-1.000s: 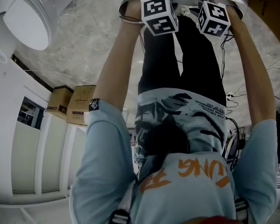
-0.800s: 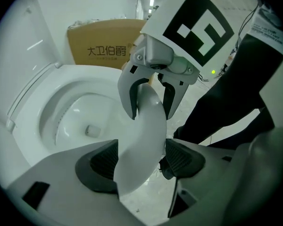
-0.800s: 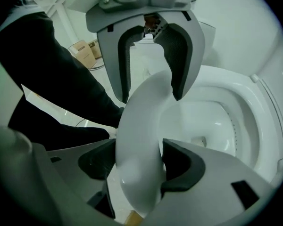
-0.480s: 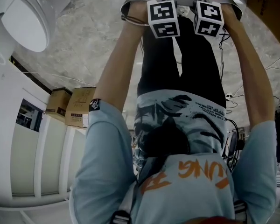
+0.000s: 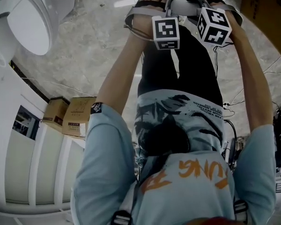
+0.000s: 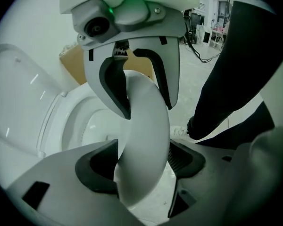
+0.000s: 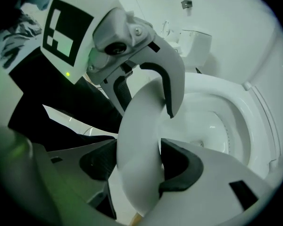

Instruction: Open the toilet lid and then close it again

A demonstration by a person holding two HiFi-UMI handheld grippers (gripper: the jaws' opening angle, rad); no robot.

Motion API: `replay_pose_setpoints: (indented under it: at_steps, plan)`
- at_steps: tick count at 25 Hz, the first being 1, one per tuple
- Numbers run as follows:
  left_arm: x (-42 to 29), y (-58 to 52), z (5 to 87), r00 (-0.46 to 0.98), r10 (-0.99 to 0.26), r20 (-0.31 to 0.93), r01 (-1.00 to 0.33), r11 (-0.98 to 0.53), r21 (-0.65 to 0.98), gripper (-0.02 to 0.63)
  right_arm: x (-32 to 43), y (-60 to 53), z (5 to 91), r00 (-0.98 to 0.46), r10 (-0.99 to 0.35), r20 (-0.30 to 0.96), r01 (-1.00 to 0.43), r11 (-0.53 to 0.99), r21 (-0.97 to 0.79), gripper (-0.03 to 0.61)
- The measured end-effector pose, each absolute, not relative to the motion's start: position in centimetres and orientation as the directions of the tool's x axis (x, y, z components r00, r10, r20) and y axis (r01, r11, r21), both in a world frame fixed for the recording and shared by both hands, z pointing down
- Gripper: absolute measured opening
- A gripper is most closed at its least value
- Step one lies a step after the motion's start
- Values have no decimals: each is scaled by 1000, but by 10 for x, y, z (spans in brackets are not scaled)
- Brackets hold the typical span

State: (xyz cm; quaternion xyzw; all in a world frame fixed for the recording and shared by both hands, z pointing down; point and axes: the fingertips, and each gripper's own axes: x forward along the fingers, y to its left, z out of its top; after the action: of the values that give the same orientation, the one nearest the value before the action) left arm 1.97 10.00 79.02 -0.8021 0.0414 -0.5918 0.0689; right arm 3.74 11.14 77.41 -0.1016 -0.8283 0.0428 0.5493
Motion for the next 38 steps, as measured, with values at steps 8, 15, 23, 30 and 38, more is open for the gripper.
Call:
replay_pose_setpoints:
  at_steps: [8, 15, 23, 30, 38]
  plan:
    - [20, 90, 728, 307, -232, 923, 5, -969, -245, 294, 36, 99, 716, -426, 222, 877, 83, 975, -207, 288]
    - [19, 75, 678, 298, -309, 903, -19, -948, -318, 256, 36, 84, 667, -445, 152, 882, 63, 988, -138, 281]
    - [15, 58, 631, 312, -351, 883, -75, -935, -346, 233, 35, 67, 619, -473, 20, 881, 44, 999, 1, 251]
    - [12, 26, 585, 303, -408, 861, -115, -913, -392, 225, 37, 37, 575, -459, -182, 869, 57, 971, 234, 202]
    - [12, -18, 516, 341, -487, 804, -190, -873, -449, 221, 45, -13, 517, -450, -404, 796, -61, 904, 424, 153]
